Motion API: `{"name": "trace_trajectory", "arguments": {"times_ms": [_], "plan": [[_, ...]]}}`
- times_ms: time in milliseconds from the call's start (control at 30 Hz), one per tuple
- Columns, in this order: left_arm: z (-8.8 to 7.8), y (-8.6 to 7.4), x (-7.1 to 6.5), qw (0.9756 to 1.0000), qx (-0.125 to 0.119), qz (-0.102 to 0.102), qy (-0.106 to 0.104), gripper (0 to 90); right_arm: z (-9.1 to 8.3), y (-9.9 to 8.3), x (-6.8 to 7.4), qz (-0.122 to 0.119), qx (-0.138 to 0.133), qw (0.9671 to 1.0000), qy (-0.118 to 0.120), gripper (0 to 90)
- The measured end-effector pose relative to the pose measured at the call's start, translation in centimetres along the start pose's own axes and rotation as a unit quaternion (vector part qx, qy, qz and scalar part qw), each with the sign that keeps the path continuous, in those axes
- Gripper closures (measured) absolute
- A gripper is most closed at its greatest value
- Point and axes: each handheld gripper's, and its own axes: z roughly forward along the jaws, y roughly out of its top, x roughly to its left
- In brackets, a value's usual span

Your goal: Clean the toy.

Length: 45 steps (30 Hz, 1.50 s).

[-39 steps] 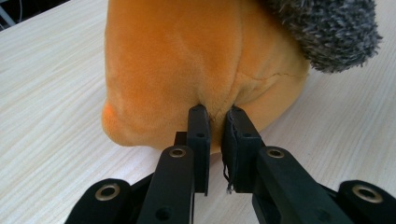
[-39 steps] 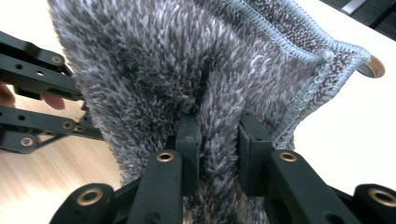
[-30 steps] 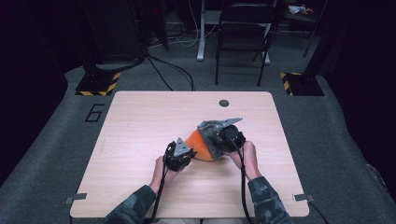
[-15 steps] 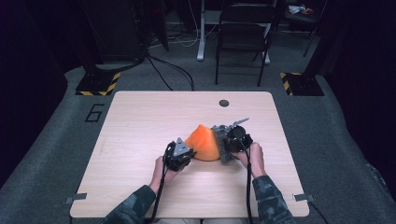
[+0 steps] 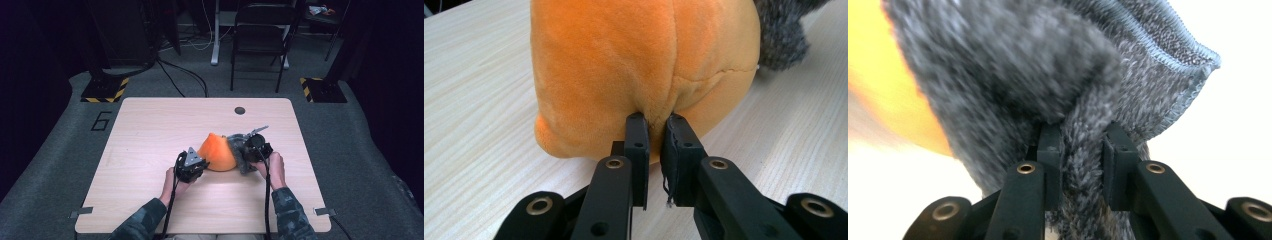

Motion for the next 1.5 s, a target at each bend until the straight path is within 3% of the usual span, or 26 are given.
{"name": "trace_trajectory", "arguments": {"times_ms": [67,233,300,400,633,967,1167,1300,1400,1500], "plan": [[0.0,0.0,0.0,1.0,0.001,0.0,-0.001,81.5,-1.1,0.6,0.5,-0.011,-0.023,0.9997,-0.002,74.4],[0.0,0.1,-0.3,1.0,0.0,0.003,-0.001,81.5,-3.1,1.8,3.1,-0.04,-0.078,0.9957,0.031,74.4],[0.0,0.1,-0.3,1.0,0.003,0.006,-0.002,81.6,-3.0,2.1,4.2,-0.054,-0.083,0.9943,0.039,74.4],[0.0,0.1,-0.3,1.0,0.003,0.002,-0.004,81.6,-2.1,2.0,4.9,-0.071,-0.072,0.9945,0.024,74.5],[0.0,0.0,-0.2,1.0,-0.001,0.0,-0.004,81.7,-1.2,1.3,3.2,-0.045,-0.056,0.9973,0.017,74.5],[0.0,0.1,-0.2,1.0,0.003,0.002,-0.003,81.7,1.8,-0.7,-0.1,0.008,0.014,0.9999,0.003,74.8],[0.1,0.0,-0.1,1.0,0.002,0.002,-0.004,81.7,3.5,-1.5,-0.2,0.012,0.033,0.9994,-0.003,75.0],[0.1,0.0,-0.1,1.0,0.002,-0.001,-0.002,81.7,2.8,-1.3,-0.5,0.017,0.032,0.9993,0.001,75.1],[0.0,-0.1,0.2,1.0,0.001,-0.005,-0.003,81.6,1.1,-0.7,-0.9,0.016,0.016,0.9998,0.001,75.3],[0.1,-0.1,0.2,1.0,0.0,-0.005,-0.003,81.6,-1.1,0.1,-0.7,0.012,-0.022,0.9997,0.005,75.3]]}}
